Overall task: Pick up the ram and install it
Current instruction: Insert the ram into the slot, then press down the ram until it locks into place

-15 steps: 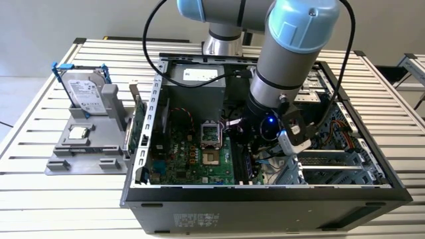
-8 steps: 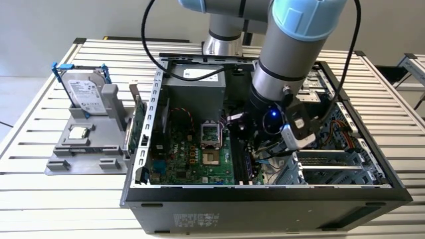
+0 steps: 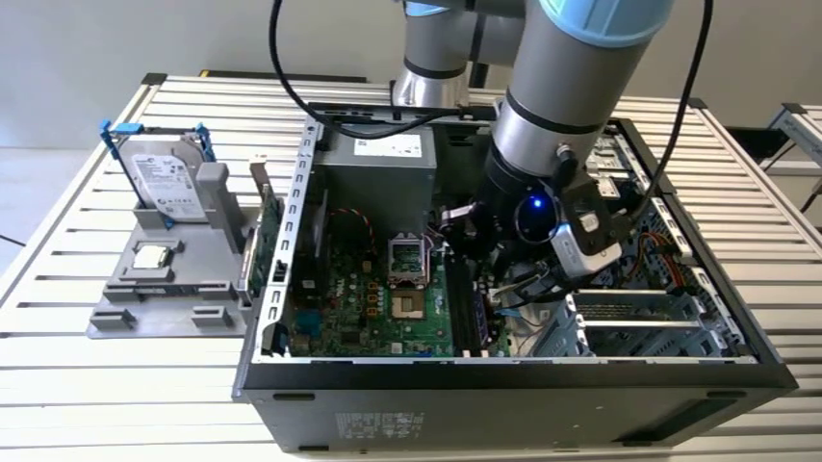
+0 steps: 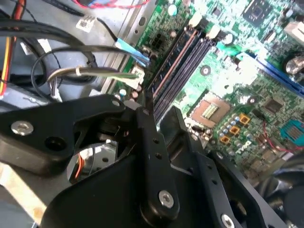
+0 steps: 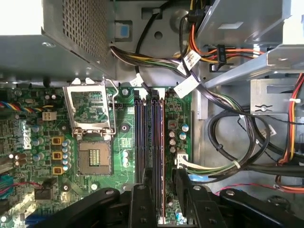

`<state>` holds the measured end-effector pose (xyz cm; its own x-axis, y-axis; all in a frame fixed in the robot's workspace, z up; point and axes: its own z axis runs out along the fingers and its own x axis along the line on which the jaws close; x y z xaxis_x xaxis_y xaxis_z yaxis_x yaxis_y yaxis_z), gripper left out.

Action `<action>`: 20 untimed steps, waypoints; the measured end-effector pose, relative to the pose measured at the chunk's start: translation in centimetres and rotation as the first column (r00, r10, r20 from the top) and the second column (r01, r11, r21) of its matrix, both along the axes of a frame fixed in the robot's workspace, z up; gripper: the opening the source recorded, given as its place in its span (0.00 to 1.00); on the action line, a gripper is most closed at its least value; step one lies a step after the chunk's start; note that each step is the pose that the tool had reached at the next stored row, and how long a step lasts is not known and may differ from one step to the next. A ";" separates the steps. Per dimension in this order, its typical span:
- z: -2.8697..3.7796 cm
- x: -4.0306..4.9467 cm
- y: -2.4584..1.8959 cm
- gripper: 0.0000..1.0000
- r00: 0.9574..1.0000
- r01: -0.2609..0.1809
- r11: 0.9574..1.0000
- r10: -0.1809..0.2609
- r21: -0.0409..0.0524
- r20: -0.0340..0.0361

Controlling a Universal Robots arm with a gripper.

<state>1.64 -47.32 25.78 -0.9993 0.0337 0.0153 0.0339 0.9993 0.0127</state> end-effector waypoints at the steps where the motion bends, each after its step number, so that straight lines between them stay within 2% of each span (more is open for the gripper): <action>1: 0.00 0.00 0.00 1.00 1.000 0.000 1.000 0.000 0.000 0.000; 2: 0.01 0.00 0.00 0.00 1.000 0.000 1.000 0.000 0.000 0.000; 20: 0.16 0.00 -0.18 0.00 1.000 0.000 1.000 0.000 0.000 0.000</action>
<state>1.65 -47.50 25.94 -0.9993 0.0335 0.0153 0.0337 0.9994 0.0125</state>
